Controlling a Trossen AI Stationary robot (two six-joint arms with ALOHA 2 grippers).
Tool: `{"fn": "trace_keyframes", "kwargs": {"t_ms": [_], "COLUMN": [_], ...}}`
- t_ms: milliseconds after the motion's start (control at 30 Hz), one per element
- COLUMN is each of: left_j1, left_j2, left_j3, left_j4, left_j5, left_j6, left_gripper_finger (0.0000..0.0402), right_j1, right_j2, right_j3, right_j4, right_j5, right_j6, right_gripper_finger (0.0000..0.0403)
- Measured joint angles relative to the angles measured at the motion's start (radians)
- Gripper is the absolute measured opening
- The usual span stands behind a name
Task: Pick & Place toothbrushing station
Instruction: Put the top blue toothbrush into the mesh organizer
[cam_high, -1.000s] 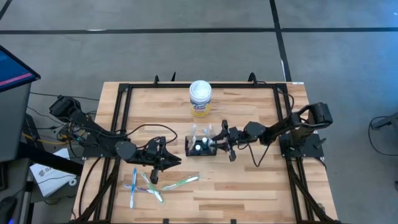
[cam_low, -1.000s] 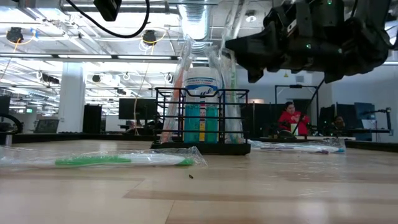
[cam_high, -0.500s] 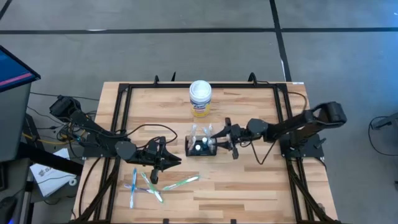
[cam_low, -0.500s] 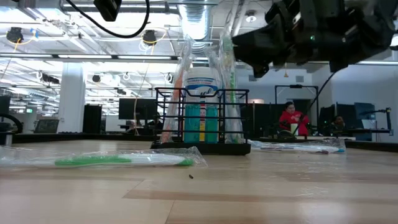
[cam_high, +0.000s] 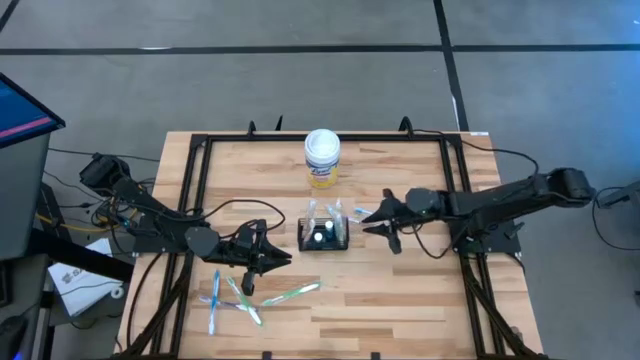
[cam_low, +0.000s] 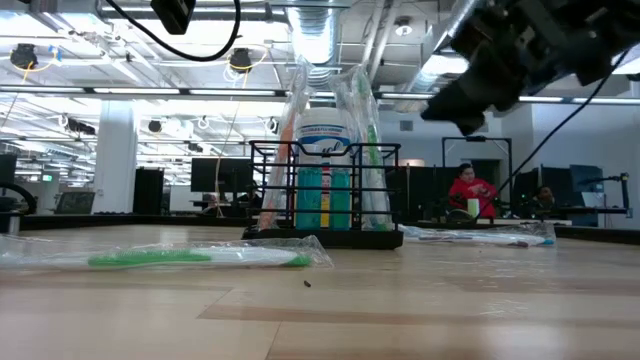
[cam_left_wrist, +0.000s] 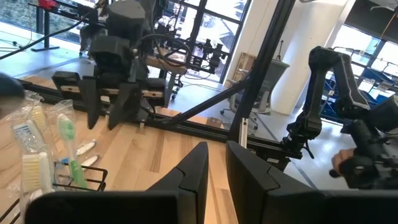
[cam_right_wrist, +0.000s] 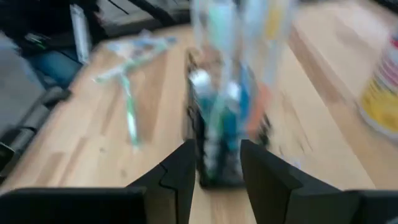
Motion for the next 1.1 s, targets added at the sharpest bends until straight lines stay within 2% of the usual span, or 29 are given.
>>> {"fn": "trace_keyframes", "kwargs": {"t_ms": [167,400,867,1100], "left_j1": [0.0,0.0,0.0,0.0], "left_j2": [0.0,0.0,0.0,0.0], "left_j3": [0.0,0.0,-0.001,-0.001], "left_j4": [0.0,0.0,-0.001,-0.001], "left_j5": [0.0,0.0,0.0,0.0], "left_j6": [0.0,0.0,0.001,0.001], "left_gripper_finger": [0.005,0.005,0.005,0.005], "right_j1": [0.0,-0.048,-0.214,-0.262], "right_j2": [-0.058,-0.045,-0.001,-0.002], "right_j3": [0.0,0.0,0.0,0.001], "right_j4": [-0.153,-0.307,-0.458,-0.458], "right_j5": [0.045,0.066,0.066,0.063], "right_j6": [0.056,0.078,0.103,0.1], "right_gripper_finger": [0.0116,0.0111,0.0092,0.0092]}}
